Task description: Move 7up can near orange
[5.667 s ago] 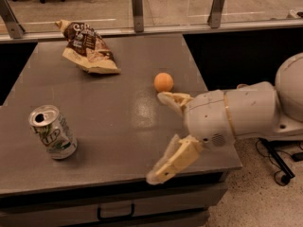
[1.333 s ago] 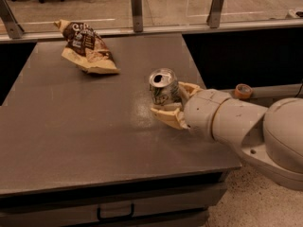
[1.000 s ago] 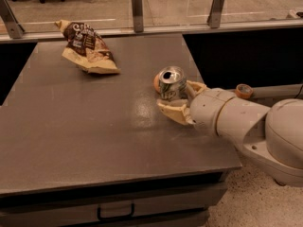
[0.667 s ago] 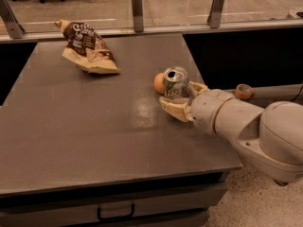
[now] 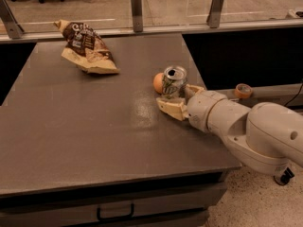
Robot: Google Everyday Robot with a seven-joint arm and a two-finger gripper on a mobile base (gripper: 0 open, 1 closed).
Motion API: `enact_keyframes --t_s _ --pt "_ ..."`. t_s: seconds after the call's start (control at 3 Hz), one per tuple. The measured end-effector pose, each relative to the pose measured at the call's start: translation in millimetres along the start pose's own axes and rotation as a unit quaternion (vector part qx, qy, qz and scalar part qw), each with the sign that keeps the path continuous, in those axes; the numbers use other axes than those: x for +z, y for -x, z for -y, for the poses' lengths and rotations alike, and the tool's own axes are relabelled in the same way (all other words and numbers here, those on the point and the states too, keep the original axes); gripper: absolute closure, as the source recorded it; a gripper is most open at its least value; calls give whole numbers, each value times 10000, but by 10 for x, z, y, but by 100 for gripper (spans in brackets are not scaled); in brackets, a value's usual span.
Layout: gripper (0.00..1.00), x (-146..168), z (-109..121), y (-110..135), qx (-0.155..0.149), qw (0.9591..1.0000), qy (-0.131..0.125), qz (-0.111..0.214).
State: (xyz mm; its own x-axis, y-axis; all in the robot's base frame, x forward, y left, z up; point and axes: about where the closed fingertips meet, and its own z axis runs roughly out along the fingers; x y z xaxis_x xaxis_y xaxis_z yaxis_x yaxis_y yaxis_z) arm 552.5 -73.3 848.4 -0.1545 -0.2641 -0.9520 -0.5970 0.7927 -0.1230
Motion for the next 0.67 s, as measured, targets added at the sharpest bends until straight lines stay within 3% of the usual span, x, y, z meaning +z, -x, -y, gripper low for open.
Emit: enact_keyframes --t_s 0.33,0.67 --pt "0 26 55 -67 42 9999 -98 -61" --pt "0 -91 68 -72 10 9998 -142 -163"
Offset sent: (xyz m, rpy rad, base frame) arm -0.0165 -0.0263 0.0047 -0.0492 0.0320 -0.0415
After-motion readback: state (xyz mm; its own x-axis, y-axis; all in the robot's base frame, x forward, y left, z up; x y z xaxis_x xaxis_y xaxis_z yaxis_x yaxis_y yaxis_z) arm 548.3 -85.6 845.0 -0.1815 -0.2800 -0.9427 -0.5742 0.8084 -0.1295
